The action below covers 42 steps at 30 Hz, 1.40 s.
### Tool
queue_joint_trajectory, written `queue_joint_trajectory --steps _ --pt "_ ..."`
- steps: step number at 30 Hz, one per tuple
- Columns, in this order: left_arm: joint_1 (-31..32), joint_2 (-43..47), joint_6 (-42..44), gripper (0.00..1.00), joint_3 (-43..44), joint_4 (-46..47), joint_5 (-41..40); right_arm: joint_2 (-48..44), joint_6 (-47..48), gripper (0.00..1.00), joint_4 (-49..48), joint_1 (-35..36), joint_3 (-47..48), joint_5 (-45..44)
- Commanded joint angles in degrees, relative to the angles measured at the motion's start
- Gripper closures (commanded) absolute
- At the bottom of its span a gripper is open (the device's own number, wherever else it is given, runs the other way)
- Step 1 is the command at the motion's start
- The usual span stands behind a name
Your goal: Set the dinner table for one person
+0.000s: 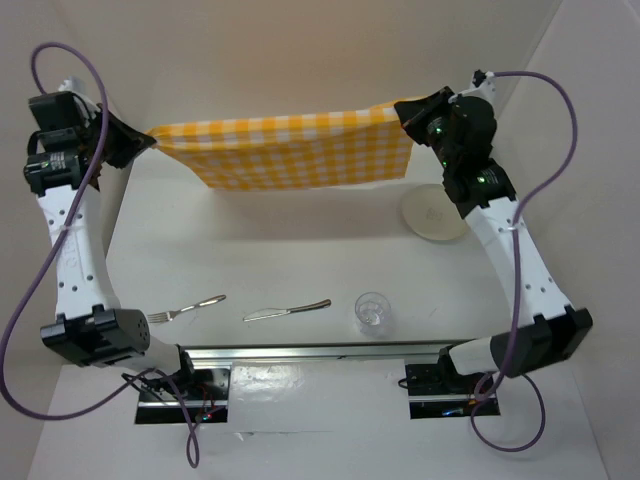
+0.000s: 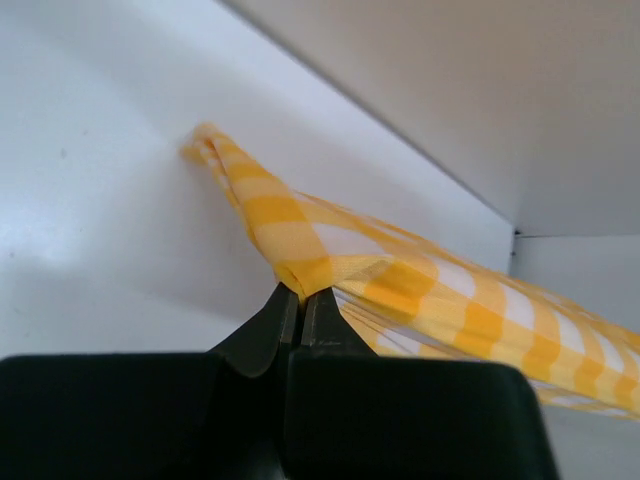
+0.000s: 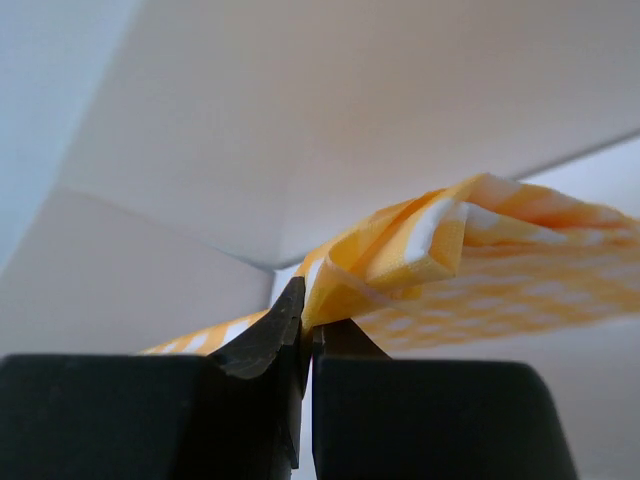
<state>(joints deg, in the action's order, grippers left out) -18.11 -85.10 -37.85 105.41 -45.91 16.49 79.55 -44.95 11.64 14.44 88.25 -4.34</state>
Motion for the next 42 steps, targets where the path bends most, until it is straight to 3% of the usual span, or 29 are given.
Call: queue_joint_trajectory --steps 1,7,12,16,24,33,38,42 --pt "-3.3 4.3 0.0 1.0 5.1 -0.4 2.7 -6.8 4.9 1.0 4.1 -0.4 3.4 -1.6" --pt "-5.3 6.4 0.0 1.0 10.0 -1.1 4.6 -12.6 6.5 1.0 6.2 -0.4 5.4 -1.6" --pt "-5.8 4.7 -0.6 1.0 9.2 0.1 6.4 -9.9 8.5 1.0 6.8 -0.4 7.7 -1.6" --pt "-5.8 0.9 -0.7 1.0 8.7 1.5 8.1 -4.4 10.0 1.0 3.8 -0.4 10.8 0.4" --pt "-5.3 -12.9 0.7 1.0 15.5 3.2 11.9 14.3 9.2 1.0 0.6 -2.4 22.6 5.9" --pt "-2.2 -26.5 -1.4 1.0 35.7 1.7 12.9 29.3 7.9 1.0 3.4 -4.1 46.9 7.9" --pt "-2.9 -24.1 -2.8 1.0 29.4 5.5 13.5 24.2 7.9 1.0 0.4 -4.6 39.6 7.4" --pt "-2.9 -20.2 -0.7 1.0 20.5 7.1 12.4 16.7 7.9 1.0 -1.6 -5.1 22.3 6.8"
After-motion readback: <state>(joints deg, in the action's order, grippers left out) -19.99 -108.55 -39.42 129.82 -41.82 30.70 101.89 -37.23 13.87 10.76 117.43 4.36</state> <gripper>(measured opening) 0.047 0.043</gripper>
